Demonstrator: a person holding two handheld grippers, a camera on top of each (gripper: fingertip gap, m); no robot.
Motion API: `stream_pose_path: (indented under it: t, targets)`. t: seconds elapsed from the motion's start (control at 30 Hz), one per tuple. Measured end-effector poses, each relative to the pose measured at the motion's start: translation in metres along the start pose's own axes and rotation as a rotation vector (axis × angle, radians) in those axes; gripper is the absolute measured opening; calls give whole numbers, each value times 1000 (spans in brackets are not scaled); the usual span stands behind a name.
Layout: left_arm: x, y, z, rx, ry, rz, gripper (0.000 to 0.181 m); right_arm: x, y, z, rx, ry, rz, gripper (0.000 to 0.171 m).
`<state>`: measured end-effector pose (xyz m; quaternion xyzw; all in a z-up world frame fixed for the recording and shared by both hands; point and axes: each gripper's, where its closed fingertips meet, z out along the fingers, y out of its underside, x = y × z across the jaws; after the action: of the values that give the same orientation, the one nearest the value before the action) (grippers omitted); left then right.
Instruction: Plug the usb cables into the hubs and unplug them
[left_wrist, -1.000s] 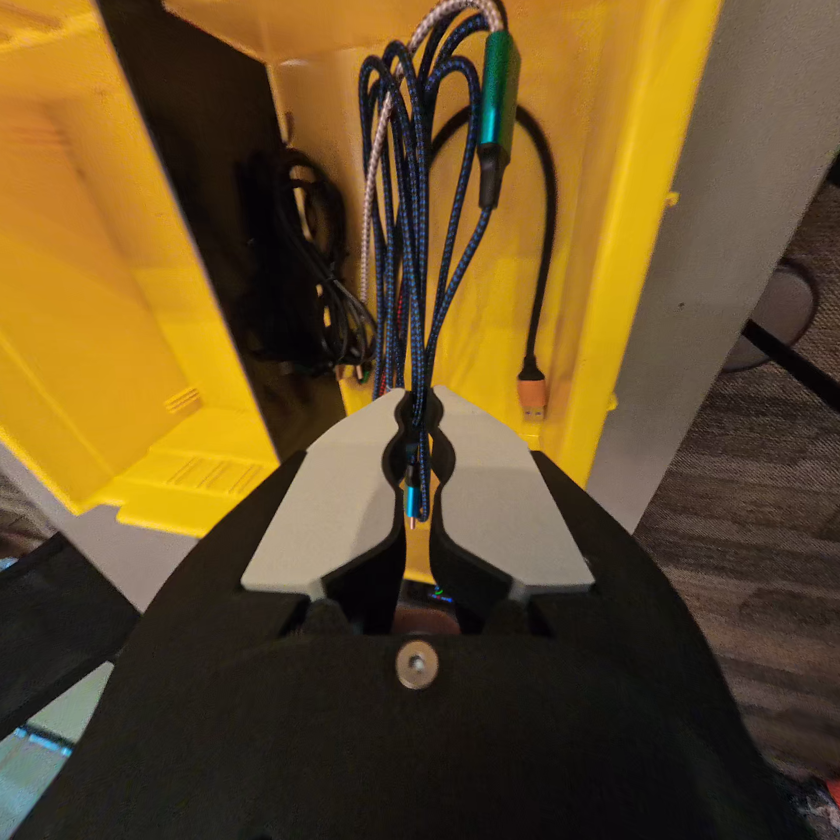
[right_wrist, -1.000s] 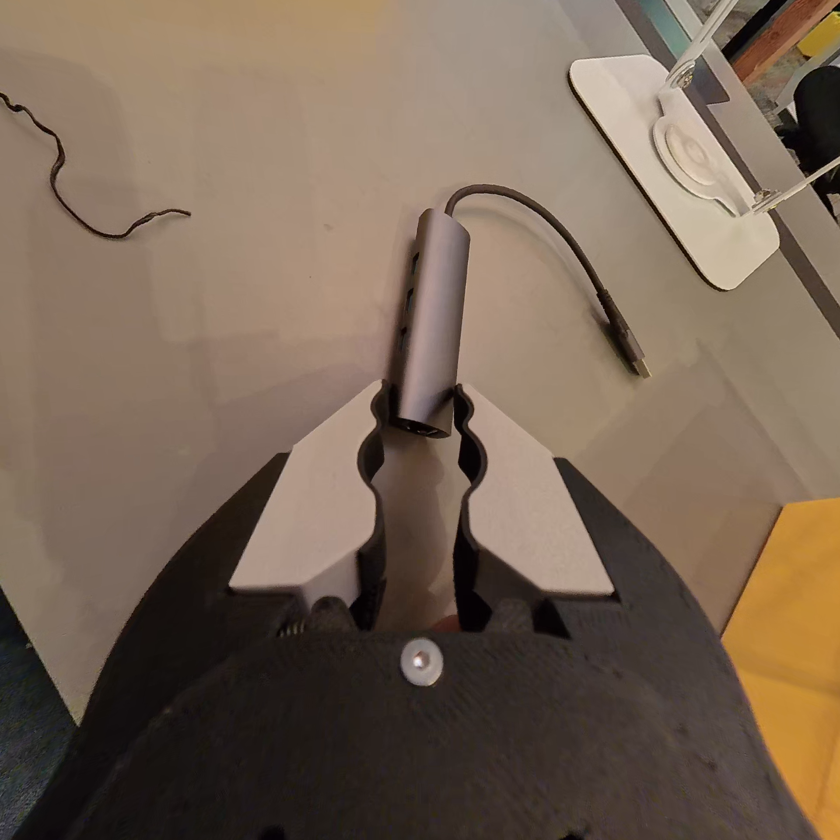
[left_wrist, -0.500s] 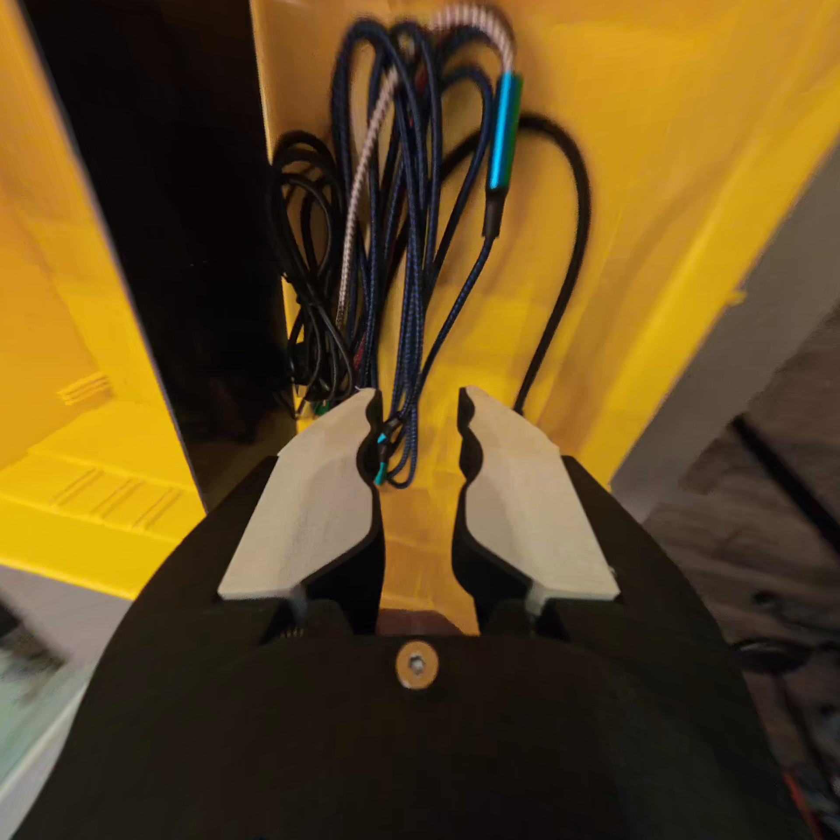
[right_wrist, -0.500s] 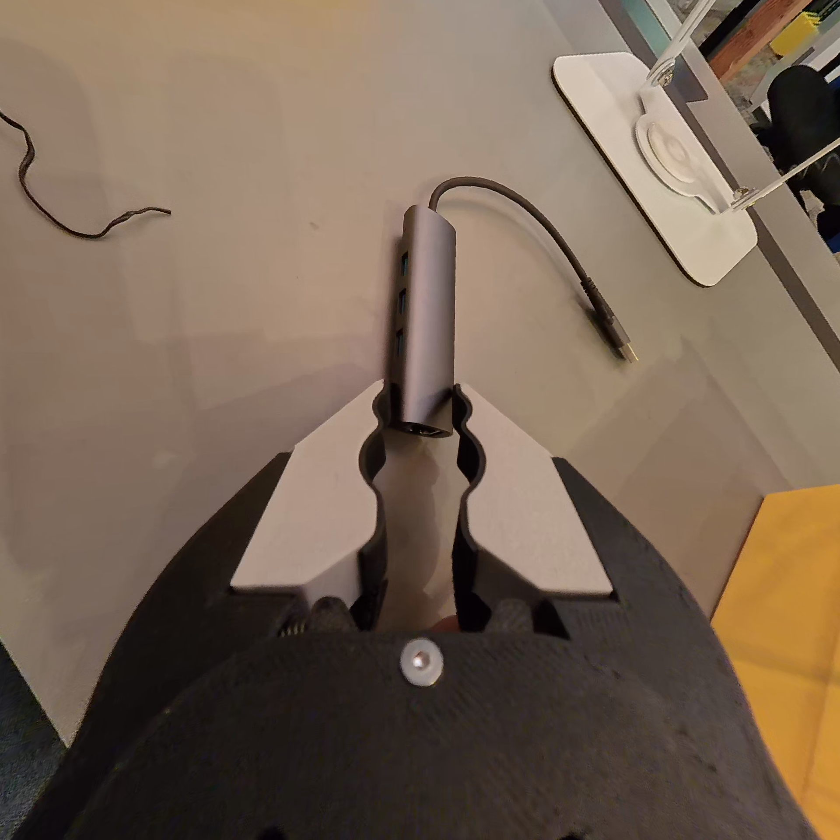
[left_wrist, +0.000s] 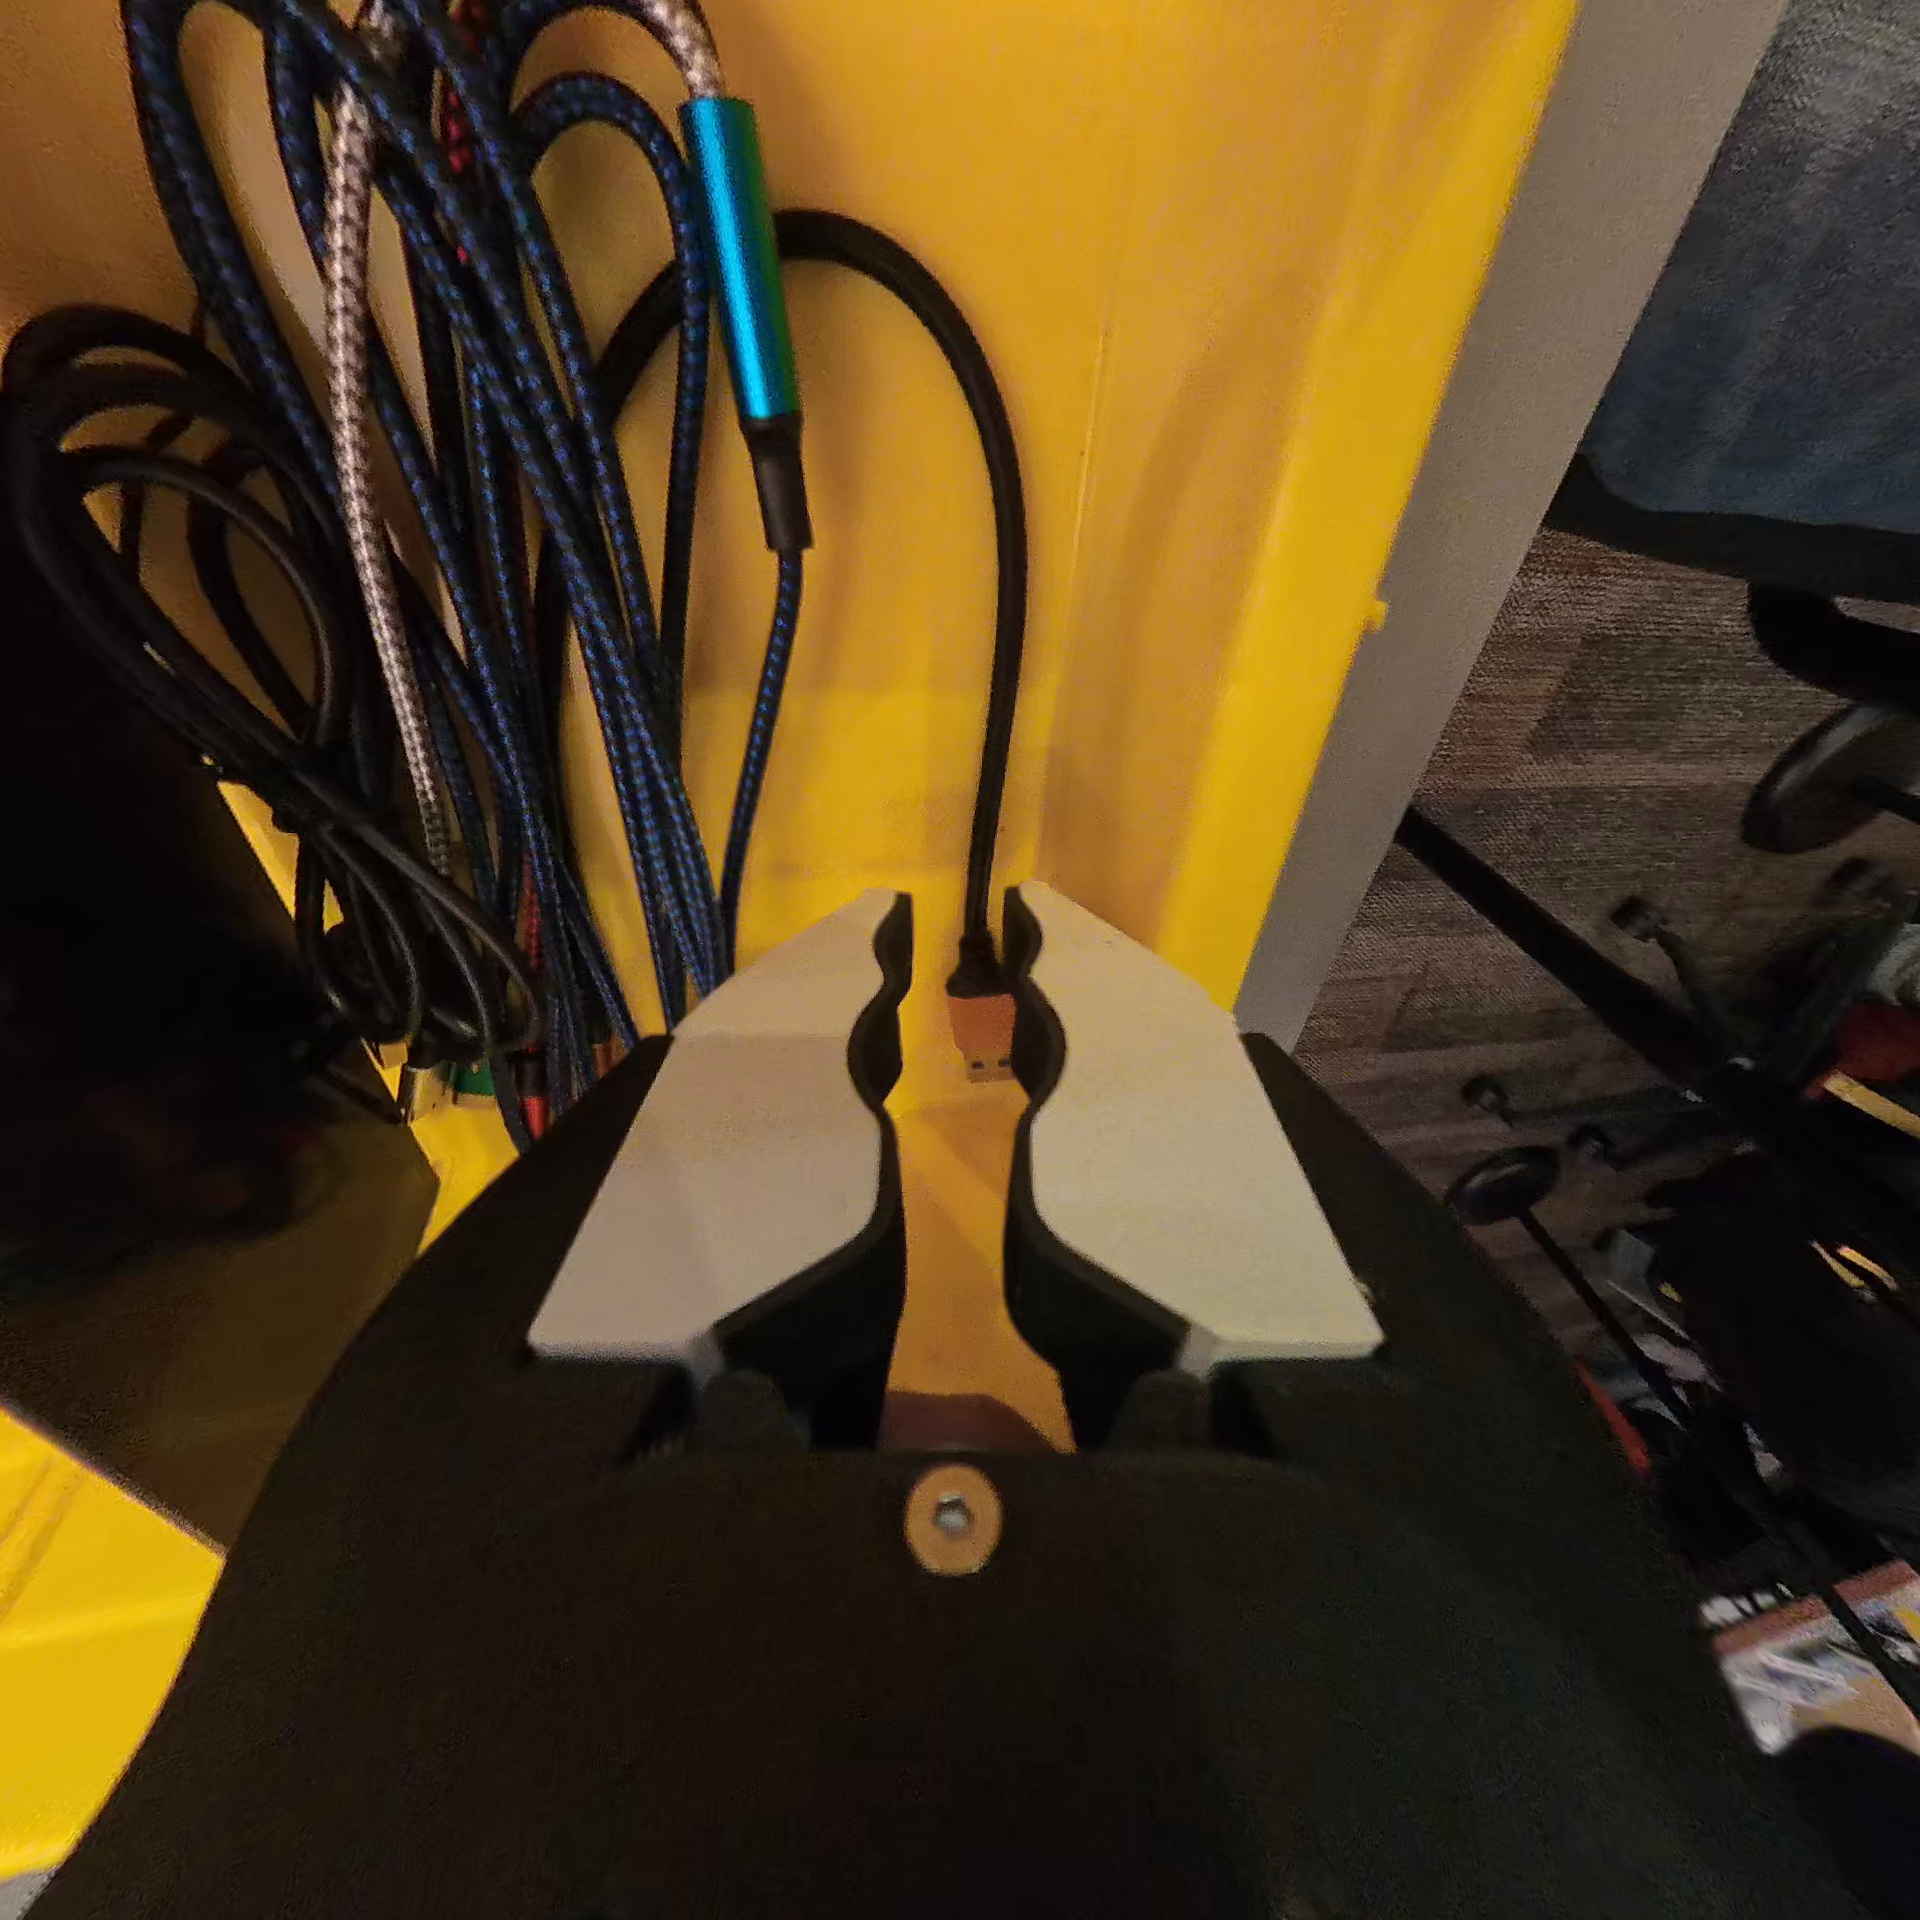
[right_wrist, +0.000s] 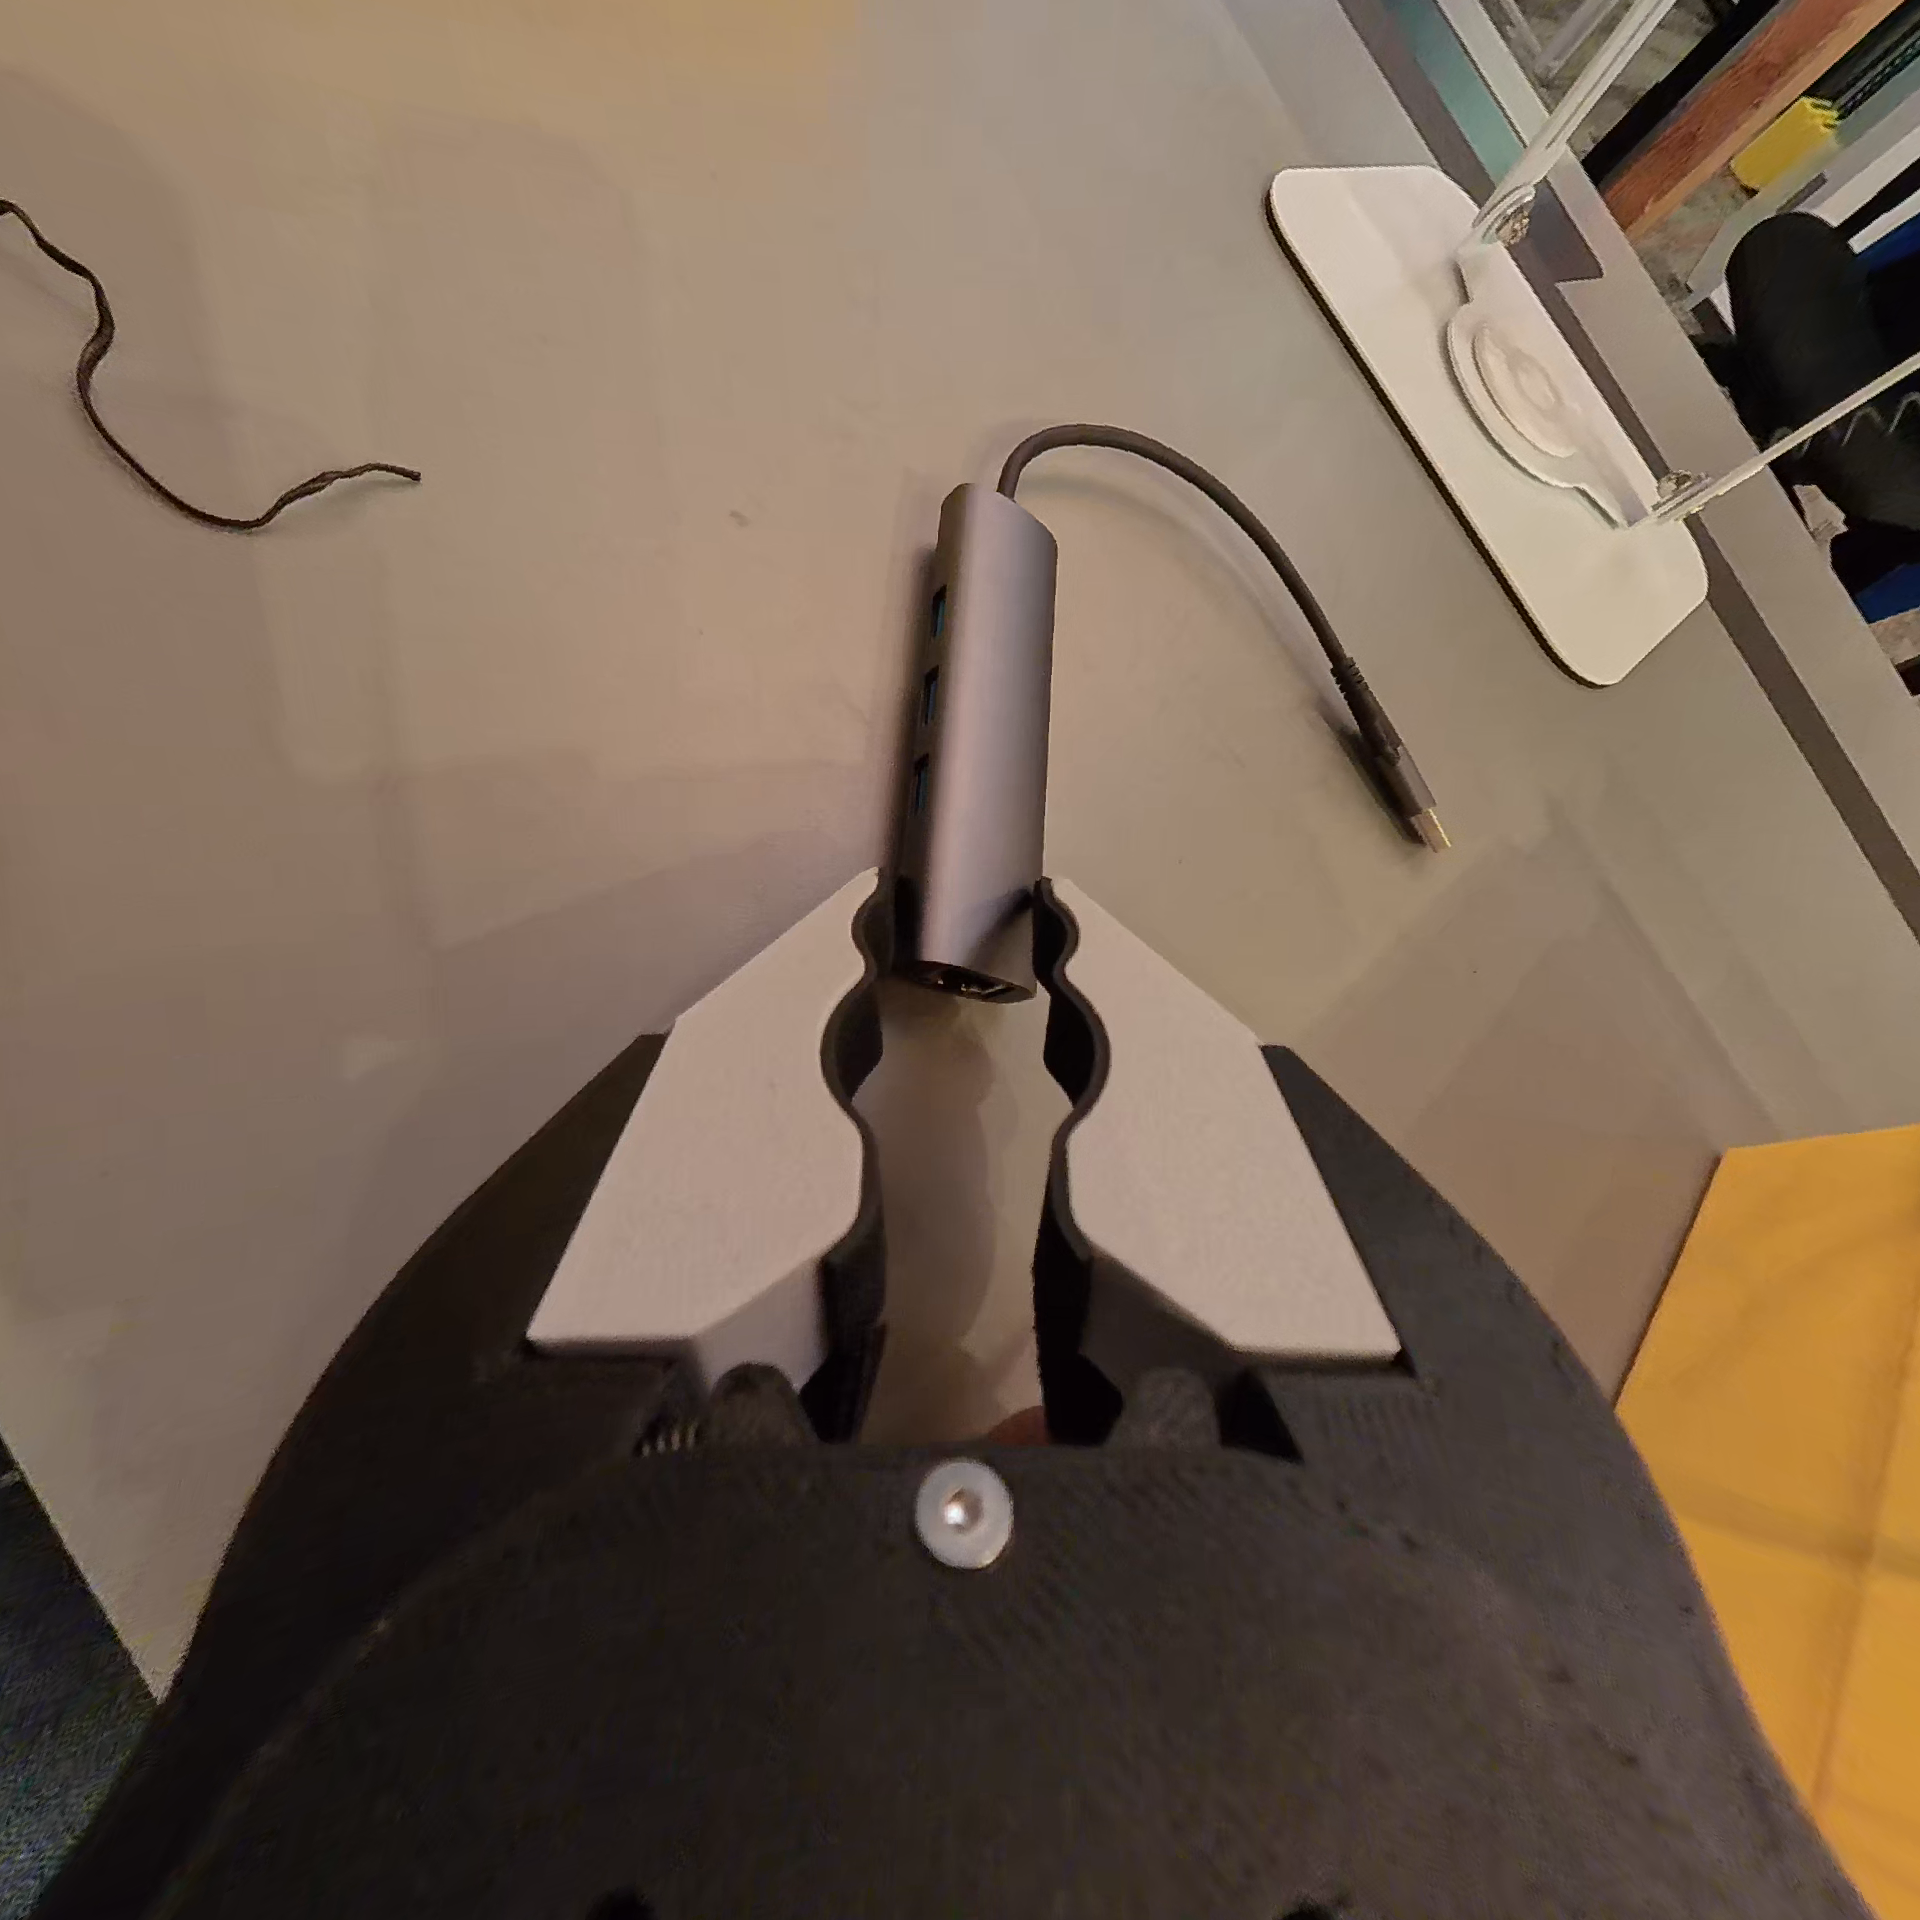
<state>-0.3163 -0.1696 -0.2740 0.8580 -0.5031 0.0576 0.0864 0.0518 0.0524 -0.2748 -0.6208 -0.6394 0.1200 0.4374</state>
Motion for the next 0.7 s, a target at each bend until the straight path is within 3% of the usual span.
stream_pose_path:
  t: [0.13,0.33,0.53,0.7]
  targets:
    - [0,0,10,-59,32,33,25,0,0,0,5,0,-4,23]
    - [-4,-3,13,-78,-95,103,4,0,-3,-2,25,0,2,22]
    - [-7,0,12,-34,-213,87,3,0,-4,-3,40,0,-8,21]
    - [2,2,-3,1,-215,78,3,0,-5,-4,48,2,-12,21]
